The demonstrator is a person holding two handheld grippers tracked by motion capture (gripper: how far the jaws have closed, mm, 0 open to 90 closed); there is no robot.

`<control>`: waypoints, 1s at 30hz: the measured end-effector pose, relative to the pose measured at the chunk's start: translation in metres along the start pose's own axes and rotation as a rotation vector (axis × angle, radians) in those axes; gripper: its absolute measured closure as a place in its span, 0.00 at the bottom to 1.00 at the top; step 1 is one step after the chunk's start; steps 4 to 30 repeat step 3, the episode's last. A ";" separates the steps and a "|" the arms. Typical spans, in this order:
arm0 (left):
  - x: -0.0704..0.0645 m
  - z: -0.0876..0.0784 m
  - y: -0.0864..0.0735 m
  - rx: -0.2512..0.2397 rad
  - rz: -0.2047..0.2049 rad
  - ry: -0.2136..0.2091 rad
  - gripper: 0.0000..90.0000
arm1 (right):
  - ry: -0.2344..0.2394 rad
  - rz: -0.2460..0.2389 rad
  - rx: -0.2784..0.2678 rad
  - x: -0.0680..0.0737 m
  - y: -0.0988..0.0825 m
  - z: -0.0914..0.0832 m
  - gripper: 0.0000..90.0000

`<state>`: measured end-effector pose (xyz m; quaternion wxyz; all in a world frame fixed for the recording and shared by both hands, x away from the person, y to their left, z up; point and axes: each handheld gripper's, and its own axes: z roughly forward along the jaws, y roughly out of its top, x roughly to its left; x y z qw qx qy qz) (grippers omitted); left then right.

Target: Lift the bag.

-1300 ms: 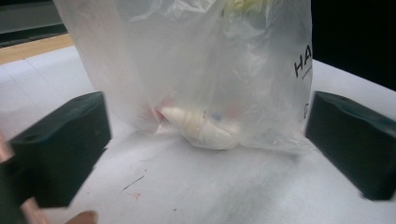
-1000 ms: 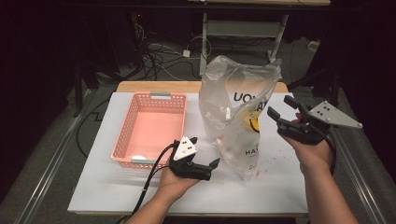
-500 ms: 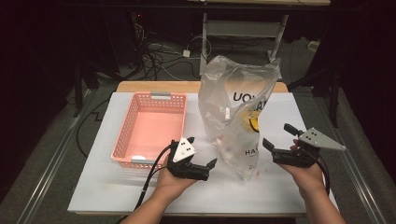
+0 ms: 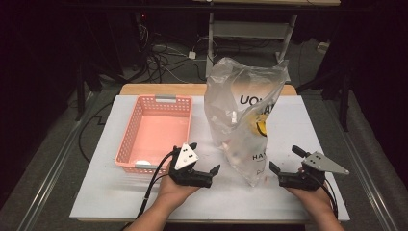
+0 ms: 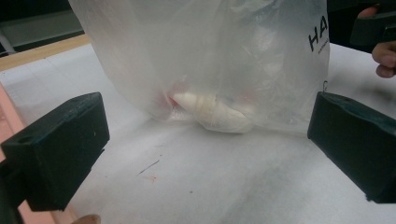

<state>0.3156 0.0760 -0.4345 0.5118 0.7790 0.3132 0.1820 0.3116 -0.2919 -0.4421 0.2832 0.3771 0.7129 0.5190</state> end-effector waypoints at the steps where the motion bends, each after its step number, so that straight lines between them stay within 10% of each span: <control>1: 0.000 -0.001 0.000 -0.001 -0.002 0.000 0.00 | -0.003 0.001 -0.001 0.000 0.000 0.000 0.00; 30: -0.001 -0.001 0.000 -0.006 -0.007 -0.002 0.00 | -0.003 0.004 -0.007 -0.001 0.000 -0.001 0.00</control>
